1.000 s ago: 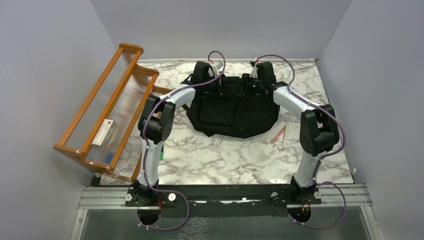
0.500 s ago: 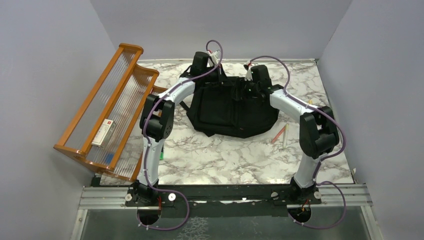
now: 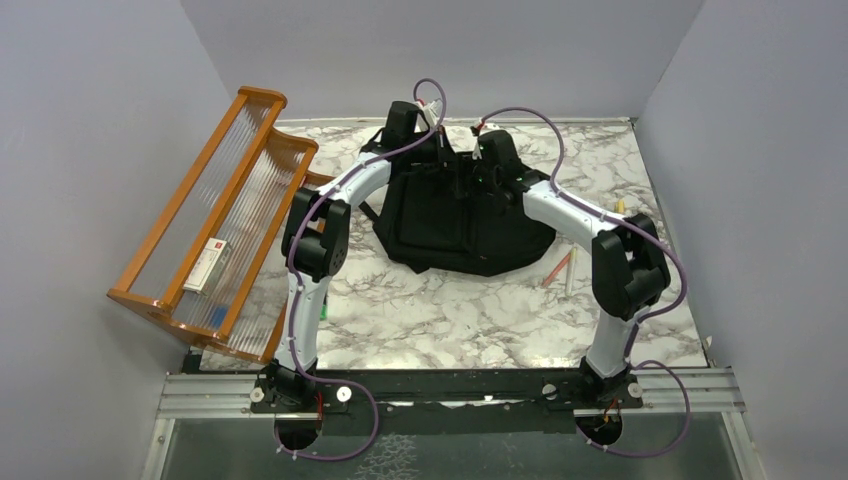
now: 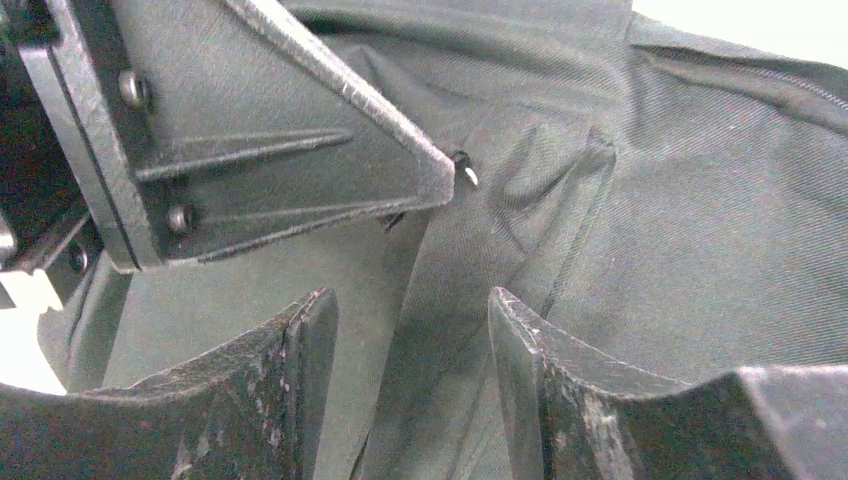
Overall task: Pack the student bag
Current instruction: Unzip the student bag at the center of the board.
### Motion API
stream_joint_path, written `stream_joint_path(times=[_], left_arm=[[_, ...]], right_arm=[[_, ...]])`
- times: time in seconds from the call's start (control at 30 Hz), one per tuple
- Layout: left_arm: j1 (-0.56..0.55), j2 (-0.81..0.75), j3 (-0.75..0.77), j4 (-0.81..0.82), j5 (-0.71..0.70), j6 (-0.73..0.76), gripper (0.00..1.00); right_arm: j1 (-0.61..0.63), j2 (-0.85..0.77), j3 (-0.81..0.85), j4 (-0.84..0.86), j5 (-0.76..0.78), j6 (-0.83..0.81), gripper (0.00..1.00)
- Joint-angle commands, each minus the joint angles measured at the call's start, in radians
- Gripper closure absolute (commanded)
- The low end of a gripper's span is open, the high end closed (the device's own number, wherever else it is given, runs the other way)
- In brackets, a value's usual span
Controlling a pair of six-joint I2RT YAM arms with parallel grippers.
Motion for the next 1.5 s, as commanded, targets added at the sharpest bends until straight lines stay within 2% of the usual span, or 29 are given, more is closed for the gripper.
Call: stream_joint_path(times=[0.0,0.17,0.23,0.43,0.8,0.87,1.03,1.23,1.47], left_arm=[[0.014,0.011,0.038,-0.001,0.026,0.009,1.00],[0.015,0.010,0.031,-0.001,0.029,0.009,1.00],[0.016,0.011,0.031,-0.001,0.029,0.009,1.00],[0.017,0.020,0.037,-0.001,0.031,0.006,1.00],[0.018,0.026,0.041,-0.006,0.038,0.006,1.00],[0.018,0.026,0.040,-0.007,0.038,0.007,1.00],[0.019,0.021,0.023,-0.008,0.040,0.014,1.00],[0.021,-0.002,-0.031,-0.010,0.026,0.039,1.00],[0.025,-0.032,-0.088,-0.010,0.013,0.059,1.00]], right_arm=[[0.021,0.039,0.043,0.015,0.195,0.008,0.41],[0.022,0.041,0.049,0.021,0.254,-0.006,0.58],[0.022,0.046,0.060,0.010,0.254,-0.007,0.59],[0.022,0.044,0.059,0.029,0.150,-0.028,0.42],[0.023,0.123,0.136,-0.046,0.113,-0.069,0.45],[0.023,0.125,0.138,-0.051,0.147,-0.068,0.52],[0.023,0.115,0.142,-0.065,0.240,-0.062,0.77],[0.015,0.086,0.133,-0.064,0.218,-0.032,0.97],[-0.047,0.060,0.105,-0.059,0.104,0.043,0.99]])
